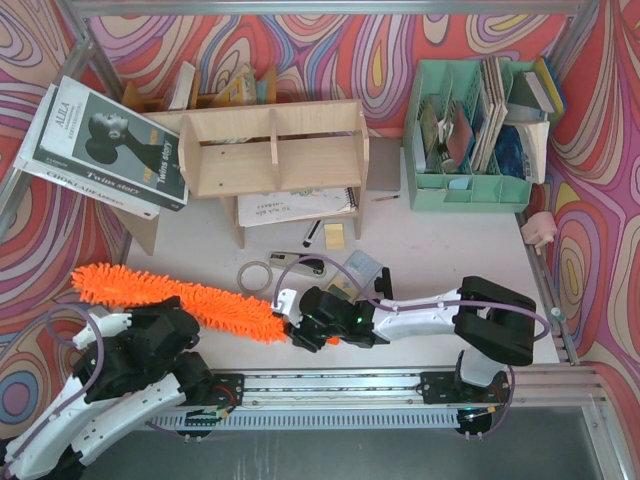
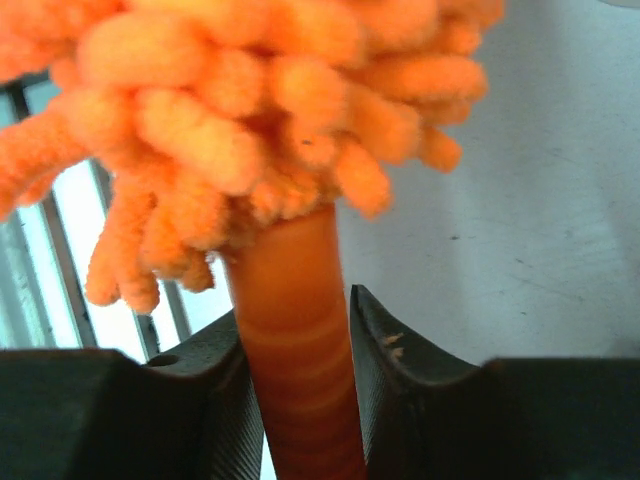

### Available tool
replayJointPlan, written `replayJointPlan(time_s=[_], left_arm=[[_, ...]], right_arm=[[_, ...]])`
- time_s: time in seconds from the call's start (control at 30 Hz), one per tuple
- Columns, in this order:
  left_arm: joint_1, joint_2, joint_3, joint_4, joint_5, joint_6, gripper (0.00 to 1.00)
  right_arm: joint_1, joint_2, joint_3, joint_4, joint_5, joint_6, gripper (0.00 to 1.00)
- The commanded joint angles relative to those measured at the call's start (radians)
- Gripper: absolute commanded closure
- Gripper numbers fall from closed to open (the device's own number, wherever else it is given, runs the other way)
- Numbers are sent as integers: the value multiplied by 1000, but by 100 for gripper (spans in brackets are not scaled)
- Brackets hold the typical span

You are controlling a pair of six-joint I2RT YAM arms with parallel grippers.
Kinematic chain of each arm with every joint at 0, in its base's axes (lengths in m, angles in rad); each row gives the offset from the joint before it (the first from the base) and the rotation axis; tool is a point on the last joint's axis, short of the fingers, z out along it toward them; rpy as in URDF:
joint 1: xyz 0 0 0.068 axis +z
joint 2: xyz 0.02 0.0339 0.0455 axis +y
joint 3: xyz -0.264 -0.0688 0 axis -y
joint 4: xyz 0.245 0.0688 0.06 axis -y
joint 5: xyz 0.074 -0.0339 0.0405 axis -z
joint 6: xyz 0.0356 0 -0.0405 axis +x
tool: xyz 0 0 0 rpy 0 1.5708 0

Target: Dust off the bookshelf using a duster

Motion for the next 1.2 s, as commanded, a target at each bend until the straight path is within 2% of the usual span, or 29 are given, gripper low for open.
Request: replayJointPlan(time_s=[0.0, 0.3, 0.53, 0.6, 0.67, 0.77, 0.9, 1.17], left_arm=[[1, -20, 12, 12, -15, -32, 100], [3, -34, 20, -35, -31, -47, 99], [2, -13, 33, -68, -11, -47, 48], [3, 2, 44, -30, -11, 5, 36], [2, 20, 55, 28, -7, 98, 26], [2, 60, 67, 82, 14, 157, 15], [2, 96, 50, 203, 43, 251, 8], [3, 42, -25, 408, 77, 373, 6]], right_arm=[[3, -43, 22, 0, 8, 1, 69], [3, -80, 33, -34, 21, -8, 90], [4, -116, 92, -89, -5, -26, 100], [5, -121, 110, -97, -3, -32, 100], [4, -119, 127, -105, 13, -35, 100], [5, -106, 158, -123, 9, -46, 100], [5, -94, 179, -122, -18, -50, 100], [22, -46, 218, -126, -37, -57, 100]])
